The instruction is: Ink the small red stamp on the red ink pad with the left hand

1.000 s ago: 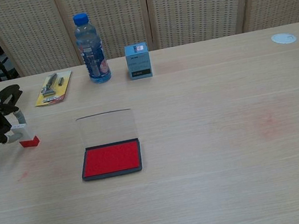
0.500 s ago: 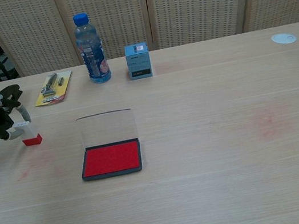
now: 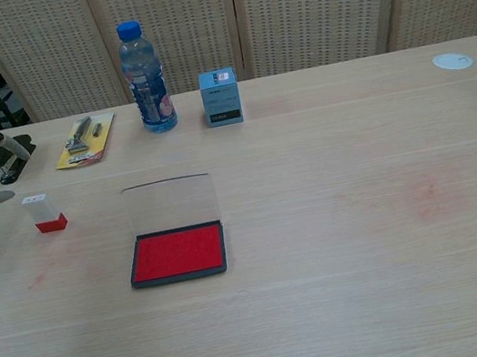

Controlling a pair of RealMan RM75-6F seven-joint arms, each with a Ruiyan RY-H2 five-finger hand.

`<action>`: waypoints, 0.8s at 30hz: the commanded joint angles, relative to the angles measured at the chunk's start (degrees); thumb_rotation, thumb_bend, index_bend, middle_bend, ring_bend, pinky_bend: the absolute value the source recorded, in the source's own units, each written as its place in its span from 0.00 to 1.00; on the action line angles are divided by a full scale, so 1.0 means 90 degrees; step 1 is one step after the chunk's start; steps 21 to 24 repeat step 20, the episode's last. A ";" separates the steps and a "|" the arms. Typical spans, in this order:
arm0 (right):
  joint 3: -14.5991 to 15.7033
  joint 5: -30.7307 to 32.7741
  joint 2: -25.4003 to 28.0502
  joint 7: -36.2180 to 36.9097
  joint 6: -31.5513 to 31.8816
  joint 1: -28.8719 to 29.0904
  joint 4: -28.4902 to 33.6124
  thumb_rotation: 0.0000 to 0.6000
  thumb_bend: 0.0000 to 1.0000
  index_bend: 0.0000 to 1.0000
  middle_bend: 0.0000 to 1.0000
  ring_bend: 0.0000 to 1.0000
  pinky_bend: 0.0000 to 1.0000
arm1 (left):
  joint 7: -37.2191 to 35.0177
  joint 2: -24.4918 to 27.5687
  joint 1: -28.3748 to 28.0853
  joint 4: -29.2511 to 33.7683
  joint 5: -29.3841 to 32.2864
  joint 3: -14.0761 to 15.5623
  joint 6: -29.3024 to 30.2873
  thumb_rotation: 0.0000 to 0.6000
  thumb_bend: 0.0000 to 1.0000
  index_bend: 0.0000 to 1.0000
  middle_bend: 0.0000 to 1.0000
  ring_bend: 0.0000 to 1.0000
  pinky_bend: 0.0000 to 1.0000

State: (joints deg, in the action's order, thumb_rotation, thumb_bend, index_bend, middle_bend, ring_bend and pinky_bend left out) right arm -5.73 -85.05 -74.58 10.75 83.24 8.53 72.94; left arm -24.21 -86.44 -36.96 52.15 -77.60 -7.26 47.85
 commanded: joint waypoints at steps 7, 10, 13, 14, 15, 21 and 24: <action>0.0009 -0.0074 0.0053 0.0020 0.0126 -0.0037 0.0097 1.00 0.04 0.00 0.00 0.00 0.00 | -0.0115 0.1631 0.0860 0.1762 -0.0238 0.0045 0.1445 1.00 0.16 0.10 0.08 0.14 0.28; 0.0007 -0.0099 0.0075 0.0033 0.0189 -0.0058 0.0123 1.00 0.04 0.00 0.00 0.00 0.00 | -0.0024 0.1747 0.1344 0.2050 -0.0106 -0.0007 0.2211 1.00 0.15 0.09 0.00 0.00 0.05; 0.0003 -0.0121 0.0094 0.0044 0.0244 -0.0075 0.0138 1.00 0.04 0.00 0.00 0.00 0.00 | 0.0155 0.1690 0.1715 0.2114 0.0038 -0.0043 0.2773 1.00 0.15 0.09 0.00 0.00 0.00; 0.0003 -0.0130 0.0102 0.0046 0.0261 -0.0080 0.0146 1.00 0.04 0.00 0.00 0.00 0.00 | 0.0237 0.1660 0.1831 0.2110 0.0070 -0.0048 0.2955 1.00 0.14 0.09 0.00 0.00 0.00; 0.0005 -0.0139 0.0109 0.0051 0.0273 -0.0084 0.0153 1.00 0.04 0.00 0.00 0.00 0.00 | 0.0291 0.1660 0.1896 0.2121 0.0087 -0.0044 0.3040 1.00 0.14 0.09 0.00 0.00 0.00; 0.0003 -0.0204 0.0134 0.0018 0.0398 -0.0114 0.0170 1.00 0.04 0.00 0.00 0.00 0.00 | 0.0414 0.1823 0.2265 0.2486 0.0260 -0.0096 0.3455 1.00 0.15 0.07 0.00 0.00 0.00; 0.0003 -0.0204 0.0134 0.0018 0.0398 -0.0114 0.0170 1.00 0.04 0.00 0.00 0.00 0.00 | 0.0414 0.1823 0.2265 0.2486 0.0260 -0.0096 0.3455 1.00 0.15 0.07 0.00 0.00 0.00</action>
